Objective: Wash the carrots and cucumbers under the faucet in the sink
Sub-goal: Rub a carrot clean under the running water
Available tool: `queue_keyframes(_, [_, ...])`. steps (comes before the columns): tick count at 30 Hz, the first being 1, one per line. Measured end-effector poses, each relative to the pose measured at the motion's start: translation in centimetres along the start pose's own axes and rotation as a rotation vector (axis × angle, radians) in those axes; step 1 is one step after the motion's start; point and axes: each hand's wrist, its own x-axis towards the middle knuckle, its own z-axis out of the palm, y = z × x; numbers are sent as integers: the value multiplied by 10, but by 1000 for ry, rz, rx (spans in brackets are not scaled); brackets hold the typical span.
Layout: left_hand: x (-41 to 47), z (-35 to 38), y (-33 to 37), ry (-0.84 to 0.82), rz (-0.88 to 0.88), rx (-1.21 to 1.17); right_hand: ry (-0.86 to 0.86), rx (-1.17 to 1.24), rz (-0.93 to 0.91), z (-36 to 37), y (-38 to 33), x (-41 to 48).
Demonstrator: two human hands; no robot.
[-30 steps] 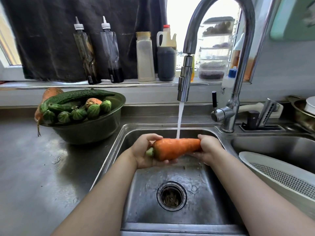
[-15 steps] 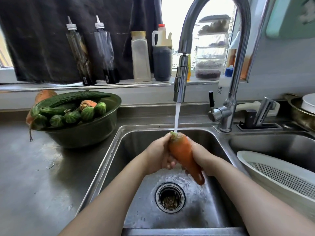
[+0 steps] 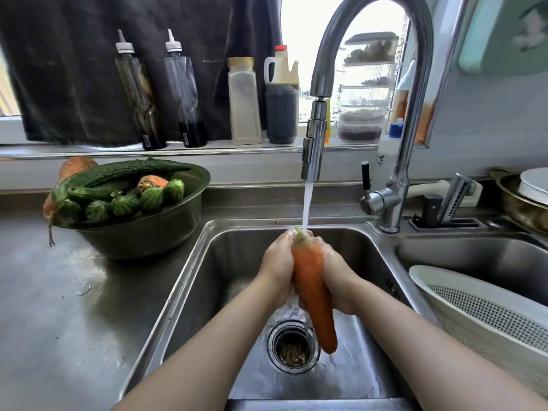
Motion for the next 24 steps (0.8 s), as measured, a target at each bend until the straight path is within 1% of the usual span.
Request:
queue_keyframes(1, [0,-2,3,-46,1,-11,2,5,-22,-2,0,2])
queue_keyframes(3, [0,-9,8,-189,0,-35,-33,43,-39,-6,-1,3])
queue_keyframes(5, [0,-19,13,-337,14,2,-128,88,-29,-10,-4,2])
queue_keyframes(8, [3,-35,20,-539,49,158,-263,98,51,-13,-7,-1])
queue_keyframes(10, [2,-40,21,-609,42,188,-290,75,145,-14,-9,-4])
queue_keyframes(11, [2,-42,21,-610,41,189,-300,56,182,-14,-10,-7])
queue_keyframes(13, [3,-41,21,-537,58,202,-296,37,215,-11,-13,-12])
queue_keyframes(17, [1,-34,20,-243,88,199,-204,132,141,-9,-14,-2])
queue_keyframes(19, [3,-32,17,-99,73,201,-209,120,97,-10,-12,1])
queue_keyframes(20, [4,-32,15,-56,66,226,-219,97,82,-10,-11,0])
queue_keyframes(21, [6,-33,14,-41,62,256,-234,73,66,-10,-12,-2])
queue_keyframes(24, [10,-41,19,-100,4,311,-247,-4,26,-12,-13,-3])
